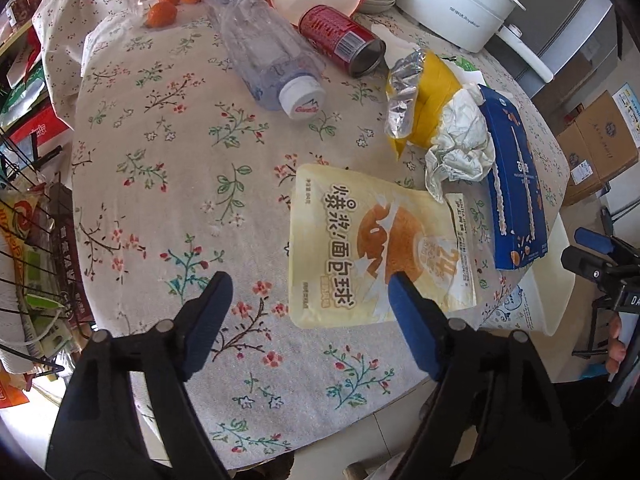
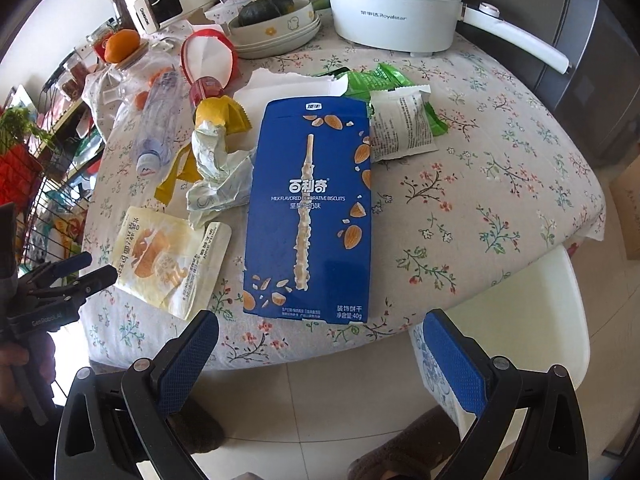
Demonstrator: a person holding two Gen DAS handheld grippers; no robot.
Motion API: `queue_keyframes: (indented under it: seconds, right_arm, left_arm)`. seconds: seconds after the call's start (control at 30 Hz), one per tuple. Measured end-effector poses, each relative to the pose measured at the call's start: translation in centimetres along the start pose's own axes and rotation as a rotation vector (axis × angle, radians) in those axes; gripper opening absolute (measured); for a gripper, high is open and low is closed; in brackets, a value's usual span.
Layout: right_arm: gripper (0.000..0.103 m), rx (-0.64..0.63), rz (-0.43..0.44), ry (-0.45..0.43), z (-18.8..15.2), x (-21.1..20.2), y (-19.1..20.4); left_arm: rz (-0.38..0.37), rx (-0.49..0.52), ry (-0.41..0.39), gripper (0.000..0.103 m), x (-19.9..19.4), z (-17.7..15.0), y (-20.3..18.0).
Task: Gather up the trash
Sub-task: 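Grasp the blue biscuit box with the right tool while the left tool grasps the yellow snack bag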
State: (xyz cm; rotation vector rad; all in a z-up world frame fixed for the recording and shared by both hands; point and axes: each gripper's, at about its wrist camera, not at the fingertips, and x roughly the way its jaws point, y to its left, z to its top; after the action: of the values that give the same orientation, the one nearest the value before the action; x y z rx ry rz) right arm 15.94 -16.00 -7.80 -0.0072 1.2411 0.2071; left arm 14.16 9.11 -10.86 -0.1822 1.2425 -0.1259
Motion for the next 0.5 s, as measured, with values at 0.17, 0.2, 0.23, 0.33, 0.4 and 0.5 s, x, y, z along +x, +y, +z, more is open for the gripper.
queue_keyframes:
  seconds: [0.17, 0.2, 0.23, 0.33, 0.4, 0.5]
  right_arm:
    - [0.103, 0.015, -0.027, 0.049, 1.8, 2.6, 0.1]
    - [0.103, 0.016, -0.041, 0.051, 2.0, 3.0, 0.2]
    - [0.103, 0.014, -0.053, 0.054, 2.3, 3.4, 0.2]
    - [0.103, 0.031, -0.064, 0.066, 3.0, 4.4, -0.1]
    - [0.103, 0.046, -0.052, 0.075, 3.3, 5.0, -0.2]
    - [0.103, 0.077, -0.026, 0.090, 3.7, 6.0, -0.6]
  left_arm:
    - [-0.041, -0.033, 0.044, 0.048, 1.2, 0.0, -0.1]
    - [-0.037, -0.027, 0.045, 0.042, 1.2, 0.0, -0.4]
    - [-0.030, -0.020, 0.041, 0.035, 1.1, -0.1, -0.6]
    - [-0.015, 0.009, 0.034, 0.010, 1.2, -0.1, -1.0]
    - [-0.011, 0.022, 0.030, 0.007, 1.3, -0.1, -0.8]
    - [-0.002, 0.039, 0.018, 0.002, 1.1, -0.3, -1.2]
